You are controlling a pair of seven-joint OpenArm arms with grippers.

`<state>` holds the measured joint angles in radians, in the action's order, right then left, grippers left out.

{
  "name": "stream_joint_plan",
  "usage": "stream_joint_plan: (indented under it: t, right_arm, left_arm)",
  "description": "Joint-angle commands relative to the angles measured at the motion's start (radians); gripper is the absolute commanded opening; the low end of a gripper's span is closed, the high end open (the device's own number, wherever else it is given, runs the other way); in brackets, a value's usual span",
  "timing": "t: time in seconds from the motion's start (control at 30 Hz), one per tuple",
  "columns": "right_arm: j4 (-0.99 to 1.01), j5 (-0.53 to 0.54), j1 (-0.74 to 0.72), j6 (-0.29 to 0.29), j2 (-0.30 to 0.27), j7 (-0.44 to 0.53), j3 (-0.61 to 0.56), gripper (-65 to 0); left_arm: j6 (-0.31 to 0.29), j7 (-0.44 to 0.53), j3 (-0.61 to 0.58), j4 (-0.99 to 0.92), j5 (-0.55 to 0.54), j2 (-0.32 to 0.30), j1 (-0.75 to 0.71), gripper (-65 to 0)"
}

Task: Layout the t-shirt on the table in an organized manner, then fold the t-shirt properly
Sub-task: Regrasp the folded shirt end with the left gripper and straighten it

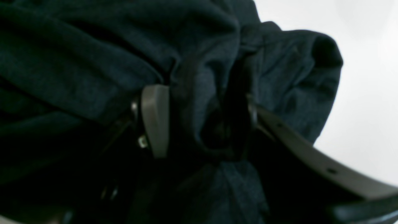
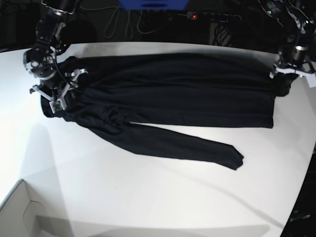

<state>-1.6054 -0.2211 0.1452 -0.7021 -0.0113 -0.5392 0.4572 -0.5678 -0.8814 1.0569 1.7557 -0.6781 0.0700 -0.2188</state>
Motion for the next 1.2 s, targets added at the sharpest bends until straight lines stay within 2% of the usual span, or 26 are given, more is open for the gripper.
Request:
stream_joint_plan:
  t: [0.0,0.27,0.5,0.67,0.9,1.0,1.17]
  right_arm:
    - [-0.011,-0.002,-0.005,0.004,-0.008,-0.002,0.001,-34.2]
    - [-0.011,-0.002,-0.005,0.004,-0.006,-0.002,-0.001,-34.2]
    - [-0.011,-0.002,-0.009,0.004,-0.006,-0.002,-0.001,-34.2]
    - [-0.011,-0.002,-0.011,0.004,-0.006,-0.002,-0.001,-34.2]
    - [-0.013,-0.002,-0.012,0.004,-0.009,-0.002,-0.001,-34.2]
    - [-0.016,-0.002,-0.012,0.004,-0.009,0.000,-0.001,-34.2]
    - [-0.017,-0.002,-0.014,0.004,-0.009,0.000,0.004,-33.5]
  left_arm:
    - [-0.002,0.026,0.003,0.013,-0.021,-0.011,0.011,-64.8]
    - [-0.001,0.026,0.042,-0.106,-0.019,-0.048,0.094,-64.8]
    - [-0.001,0.026,0.050,-0.277,-0.019,-0.120,0.135,-64.8]
    - [-0.001,0.029,0.049,-0.351,-0.019,-0.129,0.155,-64.6]
    - [-0.002,0.026,0.047,-0.382,0.125,-0.118,0.216,-64.2]
    - [-0.002,0.024,0.047,-0.382,0.148,-0.117,0.221,-57.1]
    - [-0.005,0.024,0.050,-0.379,0.145,-0.117,0.206,-34.0]
